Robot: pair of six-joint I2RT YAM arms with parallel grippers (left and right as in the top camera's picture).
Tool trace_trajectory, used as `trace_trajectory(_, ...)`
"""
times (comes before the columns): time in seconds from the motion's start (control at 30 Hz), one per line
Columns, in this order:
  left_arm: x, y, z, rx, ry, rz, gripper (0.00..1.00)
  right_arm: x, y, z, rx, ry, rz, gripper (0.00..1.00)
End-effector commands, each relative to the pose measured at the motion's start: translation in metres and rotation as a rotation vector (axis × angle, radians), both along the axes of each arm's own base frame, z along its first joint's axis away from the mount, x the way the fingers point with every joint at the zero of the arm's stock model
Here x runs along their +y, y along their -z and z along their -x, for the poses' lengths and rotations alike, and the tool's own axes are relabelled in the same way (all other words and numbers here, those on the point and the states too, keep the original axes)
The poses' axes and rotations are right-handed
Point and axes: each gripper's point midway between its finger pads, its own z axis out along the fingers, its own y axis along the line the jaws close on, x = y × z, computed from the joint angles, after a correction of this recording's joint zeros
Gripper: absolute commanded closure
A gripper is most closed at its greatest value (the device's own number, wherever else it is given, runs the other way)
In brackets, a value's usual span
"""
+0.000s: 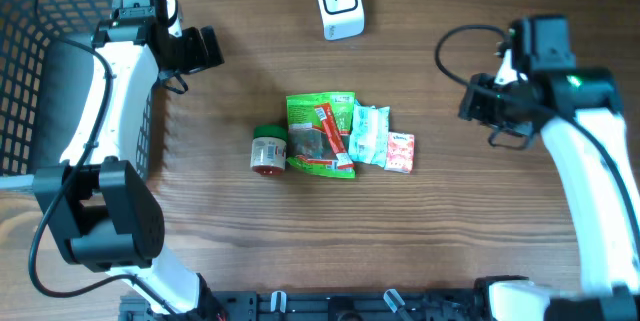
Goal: Scan the item barcode
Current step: 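Grasp the red sausage stick from the pile with the right gripper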
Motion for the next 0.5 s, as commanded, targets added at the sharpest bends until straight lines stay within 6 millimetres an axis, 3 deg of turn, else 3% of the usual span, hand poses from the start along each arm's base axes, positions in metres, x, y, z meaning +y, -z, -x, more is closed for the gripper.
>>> trace_trajectory(0.0, 0.002, -0.010, -0.002, -0.026, -0.013, -0.003, 0.00, 0.027, 0.052, -0.011, 0.120, -0.125, -0.129, 0.82)
trace_trajectory(0.03, 0.002, -0.010, -0.002, -0.026, -0.013, -0.003, 0.00, 0.039, 0.064, -0.015, 0.141, -0.179, -0.186, 0.80)
trace_trajectory(0.1, 0.002, -0.010, -0.002, -0.026, -0.013, -0.003, 0.00, 0.043, 0.088, -0.018, 0.195, -0.204, -0.209, 0.68)
trace_trajectory(0.27, 0.002, -0.010, -0.002, -0.026, -0.012, -0.003, 0.00, 0.050, 0.125, -0.012, 0.312, -0.230, -0.230, 0.66)
trace_trajectory(0.37, 0.002, -0.010, -0.002, -0.026, -0.012, -0.003, 0.00, 0.068, 0.124, -0.013, 0.292, -0.301, -0.259, 0.67)
trace_trajectory(0.47, 0.002, -0.010, -0.002, -0.026, -0.013, -0.003, 0.00, 0.114, 0.115, -0.023, 0.195, -0.441, -0.353, 0.64)
